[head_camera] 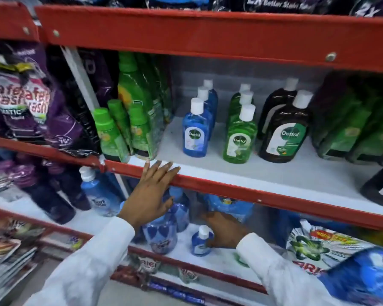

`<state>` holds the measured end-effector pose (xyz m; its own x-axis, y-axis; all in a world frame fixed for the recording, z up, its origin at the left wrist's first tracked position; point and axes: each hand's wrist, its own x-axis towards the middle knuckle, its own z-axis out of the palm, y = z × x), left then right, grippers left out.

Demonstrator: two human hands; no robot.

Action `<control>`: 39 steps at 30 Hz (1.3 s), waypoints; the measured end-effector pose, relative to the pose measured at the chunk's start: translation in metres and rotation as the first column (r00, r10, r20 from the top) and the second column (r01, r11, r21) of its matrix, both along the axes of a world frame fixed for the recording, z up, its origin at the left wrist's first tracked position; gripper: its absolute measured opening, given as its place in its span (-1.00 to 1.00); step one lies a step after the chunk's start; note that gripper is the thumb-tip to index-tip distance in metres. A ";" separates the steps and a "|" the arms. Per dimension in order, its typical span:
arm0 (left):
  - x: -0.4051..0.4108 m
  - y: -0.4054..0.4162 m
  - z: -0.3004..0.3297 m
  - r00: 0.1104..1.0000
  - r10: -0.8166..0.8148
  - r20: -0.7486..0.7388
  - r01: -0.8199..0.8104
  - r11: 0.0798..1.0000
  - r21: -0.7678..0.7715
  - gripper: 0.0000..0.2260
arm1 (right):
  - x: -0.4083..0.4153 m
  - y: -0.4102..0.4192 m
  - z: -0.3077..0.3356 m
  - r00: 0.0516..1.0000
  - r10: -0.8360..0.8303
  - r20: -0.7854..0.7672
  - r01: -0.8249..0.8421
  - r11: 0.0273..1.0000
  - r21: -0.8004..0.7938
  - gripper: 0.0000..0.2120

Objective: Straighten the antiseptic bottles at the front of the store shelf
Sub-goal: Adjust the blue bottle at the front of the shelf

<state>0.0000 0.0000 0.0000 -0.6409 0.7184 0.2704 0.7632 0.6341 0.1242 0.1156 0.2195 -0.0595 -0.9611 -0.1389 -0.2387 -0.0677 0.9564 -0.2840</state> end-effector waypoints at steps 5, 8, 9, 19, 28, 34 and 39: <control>-0.001 -0.006 0.001 0.997 -0.071 0.012 0.070 0.997 0.032 -0.29 | -0.015 -0.007 -0.024 0.995 -0.066 0.072 0.069 0.996 -0.050 -0.57; -0.006 -0.010 0.003 0.992 -0.114 0.055 0.109 0.990 0.092 -0.28 | -0.015 -0.008 -0.022 0.994 -0.106 0.022 0.108 0.989 -0.102 -0.62; -0.008 -0.013 0.004 0.988 -0.132 0.079 0.123 0.986 0.112 -0.29 | -0.013 -0.008 -0.019 0.992 -0.129 -0.004 0.127 0.985 -0.115 -0.64; -0.016 -0.021 -0.003 0.980 -0.135 0.147 0.077 0.935 0.345 -0.36 | 0.025 -0.023 0.155 0.798 -0.374 -0.472 0.157 0.886 -0.437 -0.53; -0.014 -0.020 -0.003 0.981 -0.113 0.160 0.044 0.922 0.384 -0.39 | -0.043 -0.031 0.224 0.679 -0.398 -0.617 0.120 0.889 -0.441 -0.66; -0.011 -0.020 -0.004 0.977 -0.122 0.174 0.043 0.916 0.400 -0.36 | -0.079 -0.024 0.202 0.774 -0.379 -0.507 0.163 0.893 -0.419 -0.67; -0.007 -0.015 -0.007 0.987 -0.080 0.139 0.023 0.928 0.371 -0.38 | -0.084 -0.014 0.200 0.793 -0.368 -0.485 0.140 0.885 -0.444 -0.53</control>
<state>-0.0066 -0.0153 -0.0072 -0.6593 0.6197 0.4257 0.7479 0.4827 0.4557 0.0321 0.2053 0.1406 -0.9233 0.1631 0.3478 -0.0885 0.7908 -0.6057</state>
